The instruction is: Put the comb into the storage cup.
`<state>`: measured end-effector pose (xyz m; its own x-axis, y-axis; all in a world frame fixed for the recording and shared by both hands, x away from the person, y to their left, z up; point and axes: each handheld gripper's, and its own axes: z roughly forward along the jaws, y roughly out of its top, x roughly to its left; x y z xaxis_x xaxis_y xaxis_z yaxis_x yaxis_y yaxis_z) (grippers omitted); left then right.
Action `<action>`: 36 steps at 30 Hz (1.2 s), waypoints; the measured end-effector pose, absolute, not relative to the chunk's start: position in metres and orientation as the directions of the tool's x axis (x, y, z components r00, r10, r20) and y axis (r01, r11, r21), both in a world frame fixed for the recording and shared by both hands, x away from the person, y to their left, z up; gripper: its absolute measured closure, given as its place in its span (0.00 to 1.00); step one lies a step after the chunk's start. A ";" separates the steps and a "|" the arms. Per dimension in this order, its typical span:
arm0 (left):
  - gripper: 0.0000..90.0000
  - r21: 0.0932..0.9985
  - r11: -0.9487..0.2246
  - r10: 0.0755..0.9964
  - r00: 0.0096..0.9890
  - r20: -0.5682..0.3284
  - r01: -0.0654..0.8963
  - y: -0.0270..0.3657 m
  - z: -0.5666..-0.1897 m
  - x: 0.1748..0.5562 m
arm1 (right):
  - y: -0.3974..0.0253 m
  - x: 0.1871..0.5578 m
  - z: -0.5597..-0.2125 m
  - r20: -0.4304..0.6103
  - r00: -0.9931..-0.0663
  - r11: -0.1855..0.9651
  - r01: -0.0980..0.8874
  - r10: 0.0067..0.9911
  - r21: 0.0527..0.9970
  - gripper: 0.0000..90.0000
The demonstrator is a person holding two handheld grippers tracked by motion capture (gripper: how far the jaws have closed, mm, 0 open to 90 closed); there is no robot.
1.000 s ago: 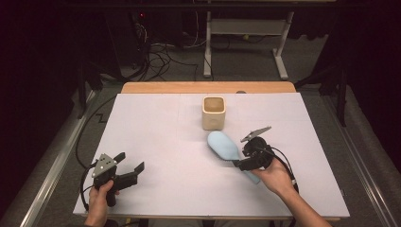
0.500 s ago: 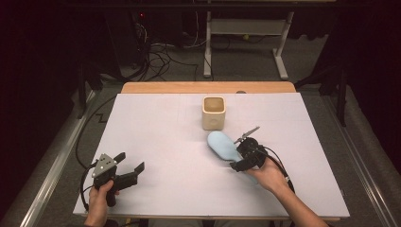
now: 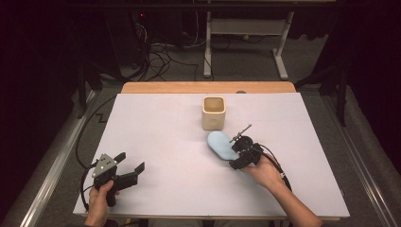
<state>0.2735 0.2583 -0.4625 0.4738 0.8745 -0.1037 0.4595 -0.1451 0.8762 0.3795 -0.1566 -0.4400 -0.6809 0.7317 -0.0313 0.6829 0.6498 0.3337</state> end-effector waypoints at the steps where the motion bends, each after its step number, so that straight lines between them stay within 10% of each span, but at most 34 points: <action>1: 0.19 0.876 -0.145 0.875 0.474 -0.104 0.459 0.258 -0.462 0.274 | -0.156 0.380 -0.440 -0.034 -0.682 0.652 0.683 0.731 0.330 0.54; 36: 0.19 0.876 -0.146 0.875 0.472 -0.102 0.460 0.258 -0.463 0.274 | -0.150 0.384 -0.437 -0.053 -0.714 0.693 0.656 0.698 0.300 0.78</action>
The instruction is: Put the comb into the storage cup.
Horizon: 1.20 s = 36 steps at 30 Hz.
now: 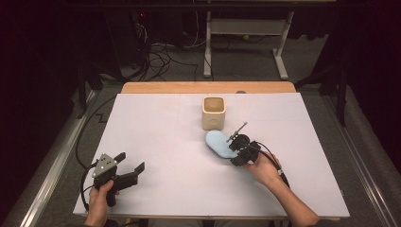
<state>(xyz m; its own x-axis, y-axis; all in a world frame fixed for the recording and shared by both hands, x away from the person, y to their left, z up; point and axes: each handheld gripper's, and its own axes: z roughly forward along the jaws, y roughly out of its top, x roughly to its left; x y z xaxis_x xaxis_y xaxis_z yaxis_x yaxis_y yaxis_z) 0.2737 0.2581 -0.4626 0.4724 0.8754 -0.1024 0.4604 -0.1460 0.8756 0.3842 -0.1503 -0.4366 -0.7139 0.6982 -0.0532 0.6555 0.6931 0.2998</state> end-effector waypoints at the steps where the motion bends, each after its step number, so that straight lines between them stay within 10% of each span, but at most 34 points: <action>1: 0.19 0.875 -0.146 0.875 0.472 -0.102 0.461 0.258 -0.463 0.274 | -0.150 0.384 -0.437 -0.053 -0.714 0.693 0.656 0.698 0.300 0.78; 36: 0.17 0.871 -0.147 0.874 0.475 -0.108 0.469 0.258 -0.462 0.274 | -0.182 0.345 -0.409 -0.037 -0.734 0.656 0.582 0.678 0.481 0.78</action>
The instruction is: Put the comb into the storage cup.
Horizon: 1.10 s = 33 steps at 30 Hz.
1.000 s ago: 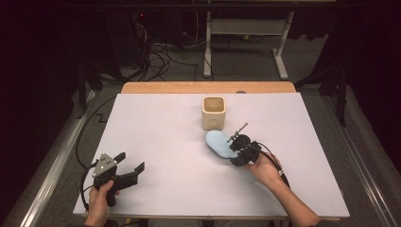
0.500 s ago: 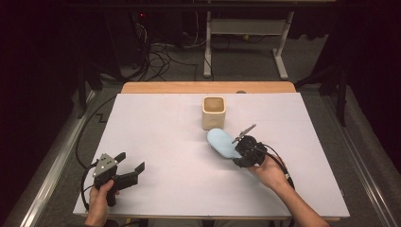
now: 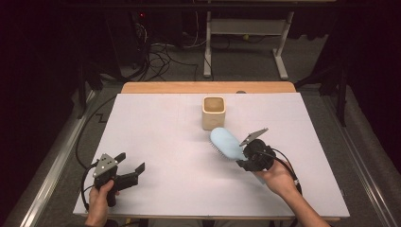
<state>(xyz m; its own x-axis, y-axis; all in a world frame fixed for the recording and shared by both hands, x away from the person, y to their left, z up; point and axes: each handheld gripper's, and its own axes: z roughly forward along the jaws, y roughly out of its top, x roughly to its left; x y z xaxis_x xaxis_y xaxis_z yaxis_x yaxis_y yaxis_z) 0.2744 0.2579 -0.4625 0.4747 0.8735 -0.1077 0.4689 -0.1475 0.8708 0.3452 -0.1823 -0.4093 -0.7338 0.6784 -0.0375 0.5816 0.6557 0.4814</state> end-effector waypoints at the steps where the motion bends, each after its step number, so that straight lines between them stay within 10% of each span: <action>1: 0.17 0.870 -0.146 0.874 0.473 -0.109 0.471 0.258 -0.463 0.274 | -0.186 0.342 -0.408 -0.040 -0.738 0.654 0.570 0.674 0.497 0.78; 33: 0.18 0.888 -0.132 0.847 0.515 -0.129 0.440 0.246 -0.455 0.273 | -0.205 0.285 -0.401 0.021 -0.751 0.536 0.490 0.660 0.687 0.78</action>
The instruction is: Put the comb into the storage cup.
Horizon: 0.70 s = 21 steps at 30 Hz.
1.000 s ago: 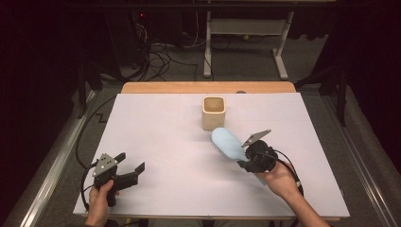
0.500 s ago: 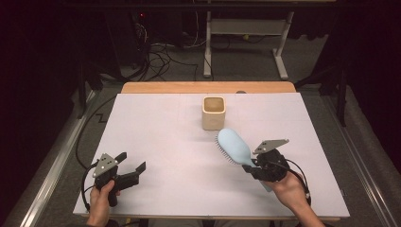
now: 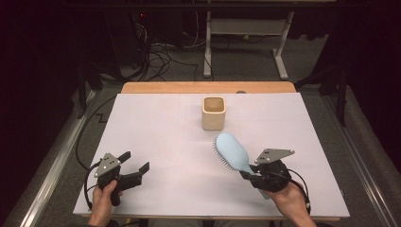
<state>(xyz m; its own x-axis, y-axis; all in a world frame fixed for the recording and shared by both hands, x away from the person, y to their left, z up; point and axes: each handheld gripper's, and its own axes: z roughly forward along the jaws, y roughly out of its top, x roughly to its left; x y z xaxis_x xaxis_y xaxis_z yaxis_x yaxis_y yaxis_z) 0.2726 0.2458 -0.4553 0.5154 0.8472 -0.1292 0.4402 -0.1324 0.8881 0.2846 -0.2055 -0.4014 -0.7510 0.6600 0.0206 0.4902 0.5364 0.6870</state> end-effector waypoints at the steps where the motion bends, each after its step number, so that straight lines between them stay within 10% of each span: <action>1: 0.18 0.886 -0.134 0.848 0.514 -0.129 0.443 0.245 -0.455 0.273 | -0.205 0.285 -0.401 0.021 -0.751 0.536 0.490 0.660 0.687 0.78; 21: 0.17 0.878 -0.166 0.827 0.548 -0.123 0.448 0.233 -0.446 0.278 | -0.189 0.280 -0.404 0.022 -0.781 0.543 0.454 0.624 0.707 0.78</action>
